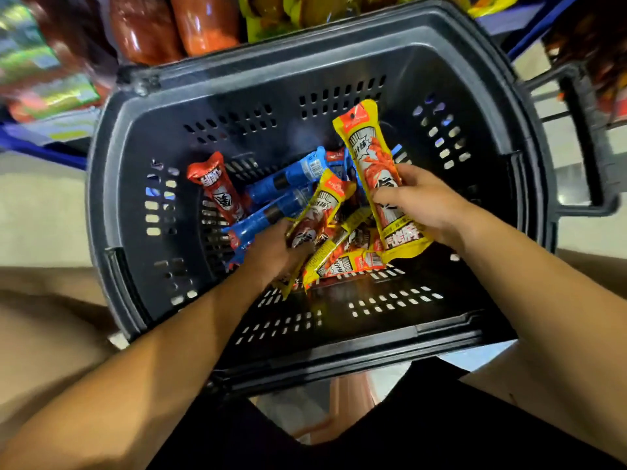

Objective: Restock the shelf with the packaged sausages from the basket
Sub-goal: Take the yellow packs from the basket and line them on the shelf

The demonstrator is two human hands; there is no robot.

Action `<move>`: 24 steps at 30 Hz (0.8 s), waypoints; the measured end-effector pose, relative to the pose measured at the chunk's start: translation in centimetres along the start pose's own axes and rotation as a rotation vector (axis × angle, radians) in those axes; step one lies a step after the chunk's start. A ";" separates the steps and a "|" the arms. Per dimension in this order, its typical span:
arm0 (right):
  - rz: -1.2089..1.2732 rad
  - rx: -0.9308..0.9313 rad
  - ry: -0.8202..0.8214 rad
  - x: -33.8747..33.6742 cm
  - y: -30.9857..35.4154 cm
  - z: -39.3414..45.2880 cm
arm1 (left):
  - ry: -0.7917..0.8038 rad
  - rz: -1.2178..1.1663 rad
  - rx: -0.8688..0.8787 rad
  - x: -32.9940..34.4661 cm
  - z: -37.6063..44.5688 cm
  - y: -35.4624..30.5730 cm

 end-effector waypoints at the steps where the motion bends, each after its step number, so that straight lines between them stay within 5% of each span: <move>1: -0.004 -0.033 0.009 0.1 0.1 -0.3 | -0.039 -0.050 0.005 -0.7 -1.2 -0.3; 6: -0.110 -0.117 0.001 2.1 1.3 -3.6 | -0.192 -0.357 0.145 -2.7 -7.6 -1.0; 14: -0.146 -0.270 -0.122 4.8 3.6 -11.2 | -0.219 -0.701 0.372 -4.4 -15.9 -2.8; 24: -0.174 -0.640 -0.364 5.3 9.0 -20.0 | -0.375 -0.593 0.589 -7.4 -24.2 -8.3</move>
Point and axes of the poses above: each hand's wrist, its own z-axis towards the middle knuckle, its own x-axis out of the palm, y = z × x, the point moved 6 cm from there along z, towards the middle knuckle, and after that the axes turned 15 degrees about y, right-handed, at the moved point
